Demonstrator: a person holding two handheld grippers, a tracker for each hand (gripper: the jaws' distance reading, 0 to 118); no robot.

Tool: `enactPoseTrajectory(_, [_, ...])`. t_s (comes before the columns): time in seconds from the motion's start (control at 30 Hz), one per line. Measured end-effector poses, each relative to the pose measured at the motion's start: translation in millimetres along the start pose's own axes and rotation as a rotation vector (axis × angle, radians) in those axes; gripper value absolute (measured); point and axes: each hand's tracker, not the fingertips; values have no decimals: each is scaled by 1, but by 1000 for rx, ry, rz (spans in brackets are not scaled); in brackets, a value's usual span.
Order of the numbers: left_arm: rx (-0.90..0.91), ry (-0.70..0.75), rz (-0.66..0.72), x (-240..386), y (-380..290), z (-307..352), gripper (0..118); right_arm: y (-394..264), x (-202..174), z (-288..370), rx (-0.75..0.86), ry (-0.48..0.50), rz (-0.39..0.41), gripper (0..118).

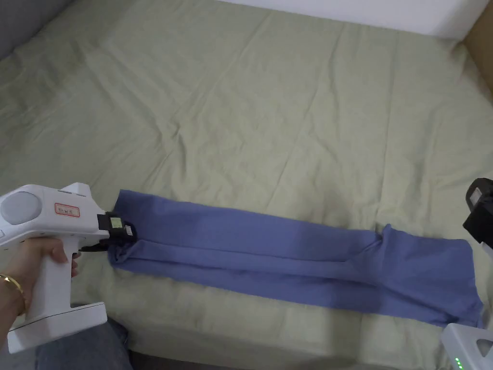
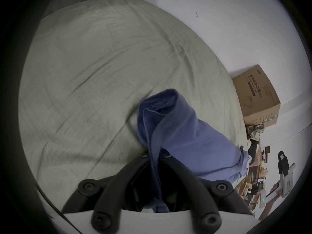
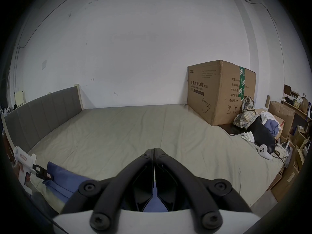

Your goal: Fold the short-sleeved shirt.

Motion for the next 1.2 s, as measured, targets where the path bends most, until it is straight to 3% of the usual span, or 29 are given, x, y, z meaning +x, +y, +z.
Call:
enactPoseTrajectory(0.3, [188,177,-353,108,-15,81,2,2,2,10,14,19,19,0])
enactPoseTrajectory(0.5, [177,-52,-472,191,-36,107,2,5,14,25,51,11,2,0])
enactPoseTrajectory(0.6, [112,-144,-469,227,-43,86,2,3,22,34,63,-5,-3,0])
enactPoseTrajectory(0.83, [-9,3,-644,289,-82,-16,2,-6,50,52,71,-56,-50,0])
enactPoseTrajectory(0.97, [-96,34,-615,299,-111,-74,3,-15,68,58,56,-94,-70,0])
enactPoseTrajectory(1.03, [-122,53,-562,301,-123,-95,16,-19,76,61,48,-112,-81,0])
enactPoseTrajectory(1.13, [-127,38,-545,296,-135,-120,71,-26,84,63,32,-136,-95,0])
enactPoseTrajectory(1.17, [-157,0,-532,296,-138,-122,86,-27,86,63,26,-139,-97,0])
enactPoseTrajectory(1.2, [-188,-36,-520,296,-140,-121,90,-28,88,63,20,-143,-99,0])
